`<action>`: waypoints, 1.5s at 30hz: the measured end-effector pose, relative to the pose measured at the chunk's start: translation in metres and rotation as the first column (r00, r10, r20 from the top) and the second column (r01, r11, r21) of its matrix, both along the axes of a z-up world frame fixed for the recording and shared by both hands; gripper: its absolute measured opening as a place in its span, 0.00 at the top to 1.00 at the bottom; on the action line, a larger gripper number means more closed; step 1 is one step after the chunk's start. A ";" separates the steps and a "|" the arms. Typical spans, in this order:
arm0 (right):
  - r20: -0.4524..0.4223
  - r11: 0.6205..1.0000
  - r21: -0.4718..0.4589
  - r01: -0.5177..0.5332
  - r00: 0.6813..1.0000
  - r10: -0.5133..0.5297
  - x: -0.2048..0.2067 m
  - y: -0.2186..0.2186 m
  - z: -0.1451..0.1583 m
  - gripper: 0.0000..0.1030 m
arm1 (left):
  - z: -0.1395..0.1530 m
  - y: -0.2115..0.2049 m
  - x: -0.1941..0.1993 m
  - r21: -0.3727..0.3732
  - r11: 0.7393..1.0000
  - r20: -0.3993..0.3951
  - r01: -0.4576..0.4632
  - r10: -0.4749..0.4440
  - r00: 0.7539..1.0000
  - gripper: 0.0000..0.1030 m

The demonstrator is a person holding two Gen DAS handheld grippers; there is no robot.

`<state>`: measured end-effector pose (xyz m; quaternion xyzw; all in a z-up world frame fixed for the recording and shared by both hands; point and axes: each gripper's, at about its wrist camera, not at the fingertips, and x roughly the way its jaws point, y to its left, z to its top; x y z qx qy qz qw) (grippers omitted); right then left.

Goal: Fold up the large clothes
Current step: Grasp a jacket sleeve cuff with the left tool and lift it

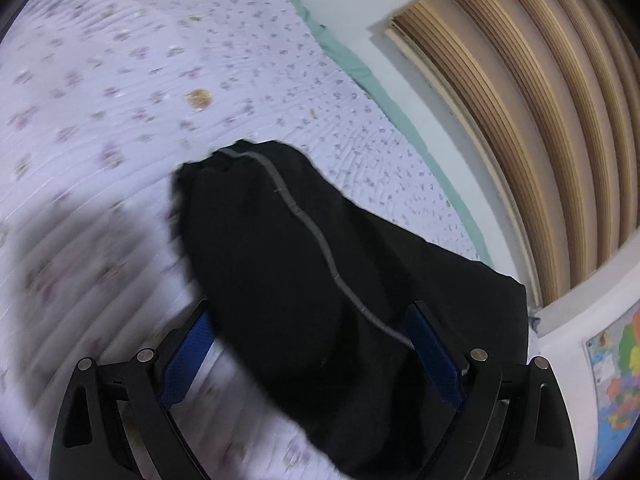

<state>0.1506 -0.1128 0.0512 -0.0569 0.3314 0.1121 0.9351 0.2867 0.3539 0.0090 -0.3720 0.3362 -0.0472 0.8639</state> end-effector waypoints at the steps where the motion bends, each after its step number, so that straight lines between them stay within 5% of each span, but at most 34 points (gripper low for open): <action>1: 0.001 1.000 -0.002 0.002 1.000 -0.002 0.000 0.001 0.000 0.09 | 0.001 -0.001 0.004 0.018 1.000 -0.002 -0.005 0.005 1.000 0.17; 2: 0.002 1.000 -0.002 0.004 1.000 -0.004 0.000 0.000 0.000 0.09 | 0.002 -0.004 0.008 0.053 0.998 -0.014 -0.017 0.018 1.000 0.48; 5: 0.005 1.000 0.021 0.005 1.000 -0.005 0.000 -0.003 -0.001 0.09 | 0.004 -0.004 0.009 0.073 0.997 -0.016 -0.031 0.032 0.999 0.80; 14: 0.078 0.996 0.064 0.057 0.995 -0.062 -0.011 -0.017 0.010 0.14 | 0.063 0.041 -0.091 0.236 0.938 0.006 -0.254 0.260 0.966 0.82; 17: 0.050 0.997 0.046 0.057 0.997 -0.059 -0.005 -0.016 0.008 0.14 | 0.055 0.053 -0.107 0.254 0.930 -0.050 -0.264 0.285 0.957 0.82; 20: 0.032 0.997 0.050 0.052 0.998 -0.053 -0.002 -0.018 0.006 0.13 | 0.026 0.046 -0.098 0.363 0.905 -0.169 -0.224 0.300 0.939 0.82; 23: -0.002 0.997 0.059 0.044 0.999 -0.044 0.004 -0.020 0.002 0.13 | 0.031 0.033 -0.096 0.407 0.889 -0.105 -0.210 0.274 0.956 0.83; 26: -0.017 0.996 0.076 0.046 0.999 -0.045 0.006 -0.023 0.000 0.13 | 0.064 0.013 -0.105 0.384 0.903 0.000 -0.191 0.207 0.978 0.83; 30: 0.009 0.994 0.094 0.061 0.998 -0.062 0.000 -0.026 0.005 0.13 | 0.126 -0.050 -0.105 0.376 0.920 0.138 -0.110 0.062 0.988 0.83; 35: 0.105 0.961 0.239 0.138 0.981 -0.166 -0.030 -0.066 0.049 0.13 | 0.187 -0.164 -0.110 0.388 0.919 0.250 0.064 -0.172 0.953 0.83; 38: 0.061 0.930 0.324 0.171 0.978 -0.201 -0.042 -0.106 0.081 0.12 | 0.201 -0.241 -0.106 0.405 0.892 0.259 0.201 -0.323 0.910 0.83; 40: 0.061 0.935 0.301 0.187 0.975 -0.214 -0.050 -0.132 0.098 0.11 | 0.197 -0.293 -0.103 0.407 0.863 0.230 0.300 -0.415 0.880 0.83; 45: 0.026 0.946 0.189 0.264 0.961 -0.274 -0.049 -0.204 0.098 0.07 | 0.138 -0.409 -0.079 0.455 0.760 0.054 0.463 -0.542 0.838 0.83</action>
